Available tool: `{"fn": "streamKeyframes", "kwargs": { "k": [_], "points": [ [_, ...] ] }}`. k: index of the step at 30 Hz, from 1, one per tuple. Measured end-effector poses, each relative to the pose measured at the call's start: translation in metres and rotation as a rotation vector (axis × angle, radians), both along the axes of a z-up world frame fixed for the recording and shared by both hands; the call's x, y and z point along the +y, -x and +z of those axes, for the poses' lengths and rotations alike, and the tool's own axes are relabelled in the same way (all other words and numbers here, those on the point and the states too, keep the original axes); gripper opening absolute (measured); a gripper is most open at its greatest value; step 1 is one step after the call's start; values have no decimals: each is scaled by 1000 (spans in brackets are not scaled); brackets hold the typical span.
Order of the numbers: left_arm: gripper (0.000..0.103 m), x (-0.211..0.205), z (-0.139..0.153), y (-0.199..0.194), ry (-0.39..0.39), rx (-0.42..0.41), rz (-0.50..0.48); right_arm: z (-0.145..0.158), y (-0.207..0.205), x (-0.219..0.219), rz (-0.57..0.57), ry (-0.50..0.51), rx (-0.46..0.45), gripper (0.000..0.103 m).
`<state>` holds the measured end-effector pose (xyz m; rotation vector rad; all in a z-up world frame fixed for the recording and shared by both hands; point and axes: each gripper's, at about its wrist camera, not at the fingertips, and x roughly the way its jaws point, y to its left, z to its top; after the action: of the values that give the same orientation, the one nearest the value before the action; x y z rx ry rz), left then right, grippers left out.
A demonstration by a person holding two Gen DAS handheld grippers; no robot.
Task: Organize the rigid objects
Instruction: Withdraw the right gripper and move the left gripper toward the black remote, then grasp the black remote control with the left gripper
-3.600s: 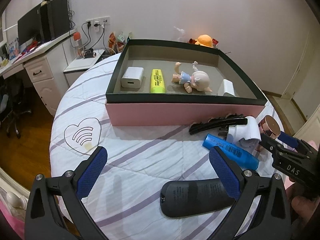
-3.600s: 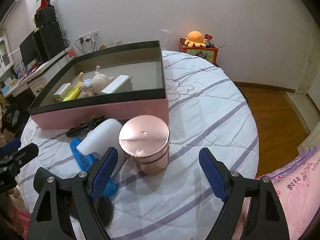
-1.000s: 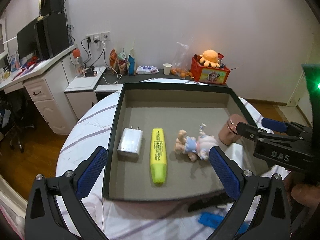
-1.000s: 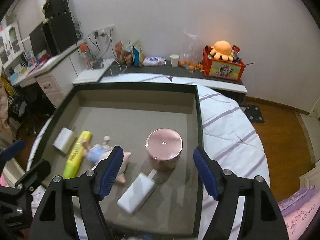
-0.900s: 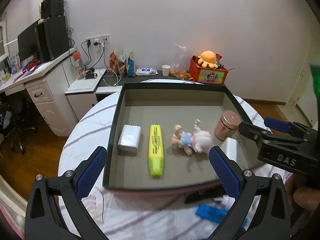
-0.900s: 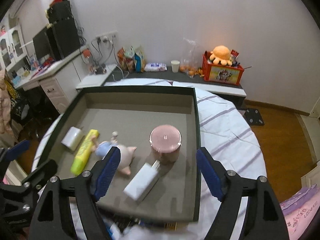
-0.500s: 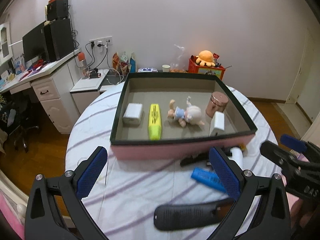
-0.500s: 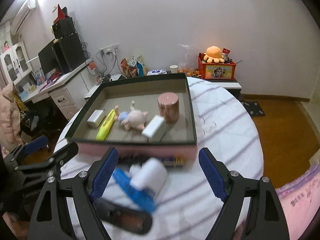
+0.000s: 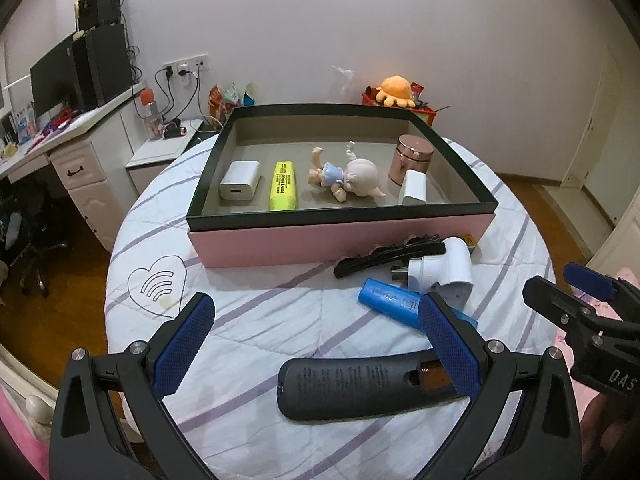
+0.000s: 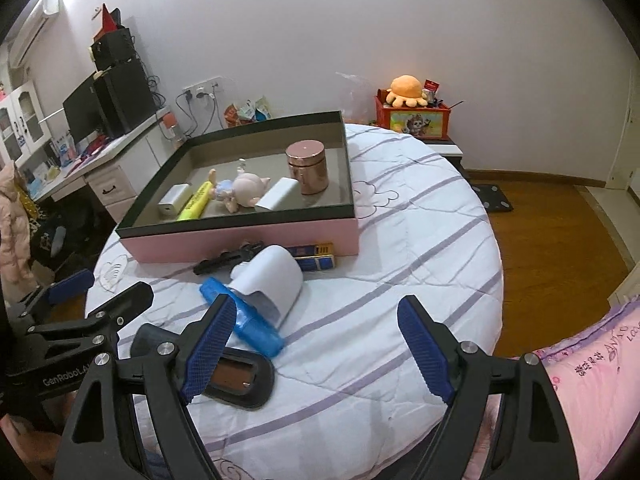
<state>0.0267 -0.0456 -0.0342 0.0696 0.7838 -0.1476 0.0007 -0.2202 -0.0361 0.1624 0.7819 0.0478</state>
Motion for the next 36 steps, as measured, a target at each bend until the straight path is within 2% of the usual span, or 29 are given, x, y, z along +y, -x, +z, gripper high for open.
{"fn": "streamKeyframes", "kwargs": {
  "k": [11, 14, 19, 25, 31, 36],
  "points": [
    [103, 15, -19, -16, 13, 51, 22, -28, -17, 12, 65, 5, 62, 84],
    [103, 9, -26, -23, 23, 91, -16, -29, -16, 12, 59, 5, 62, 84],
    [103, -11, -30, -26, 21, 110, -80, -28, -13, -2, 19, 5, 65, 84],
    [103, -14, -32, -4, 36, 122, -149, -28, -8, -20, -19, -9, 65, 84],
    [103, -16, -41, 17, -7, 141, -219, -30, -6, -21, -14, -25, 64, 84],
    [103, -26, -50, 9, -69, 137, -289, -26, -3, -19, -10, -23, 56, 84]
  ]
}}
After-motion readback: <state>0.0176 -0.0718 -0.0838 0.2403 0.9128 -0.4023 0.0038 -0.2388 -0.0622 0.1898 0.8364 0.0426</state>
